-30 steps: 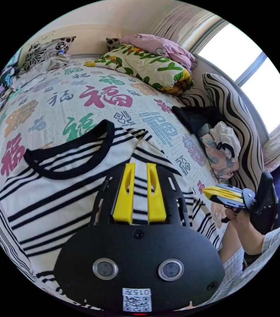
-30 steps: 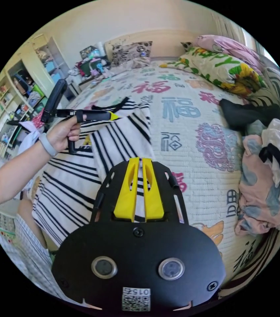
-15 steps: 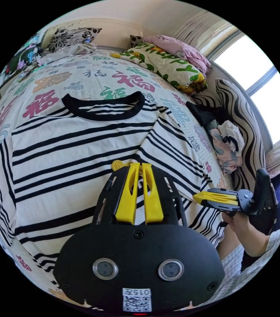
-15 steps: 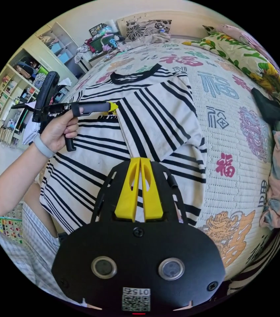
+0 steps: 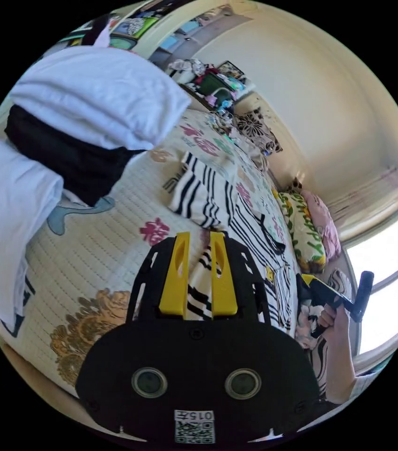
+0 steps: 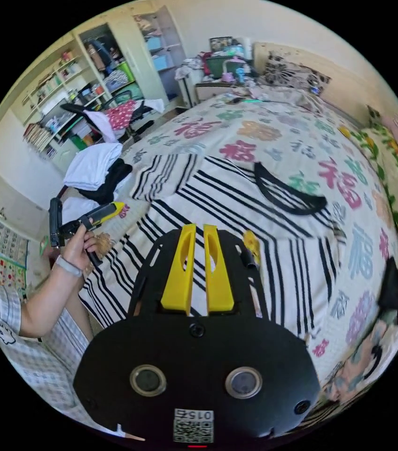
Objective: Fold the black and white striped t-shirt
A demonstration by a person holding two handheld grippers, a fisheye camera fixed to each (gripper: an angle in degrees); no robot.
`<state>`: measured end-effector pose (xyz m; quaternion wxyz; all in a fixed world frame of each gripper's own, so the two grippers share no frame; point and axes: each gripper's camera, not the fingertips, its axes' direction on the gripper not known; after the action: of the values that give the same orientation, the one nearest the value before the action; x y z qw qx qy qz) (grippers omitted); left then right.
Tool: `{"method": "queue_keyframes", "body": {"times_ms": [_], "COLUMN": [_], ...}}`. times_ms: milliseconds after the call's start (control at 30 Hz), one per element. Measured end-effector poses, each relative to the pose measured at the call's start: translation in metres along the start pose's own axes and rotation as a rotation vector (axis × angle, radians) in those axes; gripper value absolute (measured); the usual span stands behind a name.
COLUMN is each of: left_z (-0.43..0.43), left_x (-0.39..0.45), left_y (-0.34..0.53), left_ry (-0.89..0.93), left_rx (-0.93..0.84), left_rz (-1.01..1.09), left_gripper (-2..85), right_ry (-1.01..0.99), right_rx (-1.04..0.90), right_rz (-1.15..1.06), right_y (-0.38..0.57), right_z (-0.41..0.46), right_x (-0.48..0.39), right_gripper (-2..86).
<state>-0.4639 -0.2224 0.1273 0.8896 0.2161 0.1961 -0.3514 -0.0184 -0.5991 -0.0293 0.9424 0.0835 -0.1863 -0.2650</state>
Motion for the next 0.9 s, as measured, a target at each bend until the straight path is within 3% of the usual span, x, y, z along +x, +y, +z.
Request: {"method": "queue_keyframes", "body": {"times_ms": [200,467,767,900], "left_z": [0.018,0.001,-0.013,-0.024], "left_x": [-0.041,-0.084,-0.098,-0.095], "left_y": [-0.031,-0.026,-0.027,-0.026], "left_ry": [-0.01,0.102,0.132,0.133], "left_rx": [-0.017,-0.02,-0.042,-0.037], "left_rz": [-0.067,-0.109,-0.074,-0.072], "left_gripper": [8.3,0.5,-0.3,-0.4], "right_ry": [-0.015,0.026,0.181,0.056], "right_rx": [-0.085,-0.296,-0.357,-0.315], "right_rz": [-0.135,-0.124,-0.076,-0.019], "right_y": [-0.14,-0.285,-0.325,-0.328], "right_z": [0.075,0.205,0.263,0.247], "right_x": [-0.075,-0.137,-0.138,-0.118], "right_gripper": [5.9,7.8,2.7,0.1]}}
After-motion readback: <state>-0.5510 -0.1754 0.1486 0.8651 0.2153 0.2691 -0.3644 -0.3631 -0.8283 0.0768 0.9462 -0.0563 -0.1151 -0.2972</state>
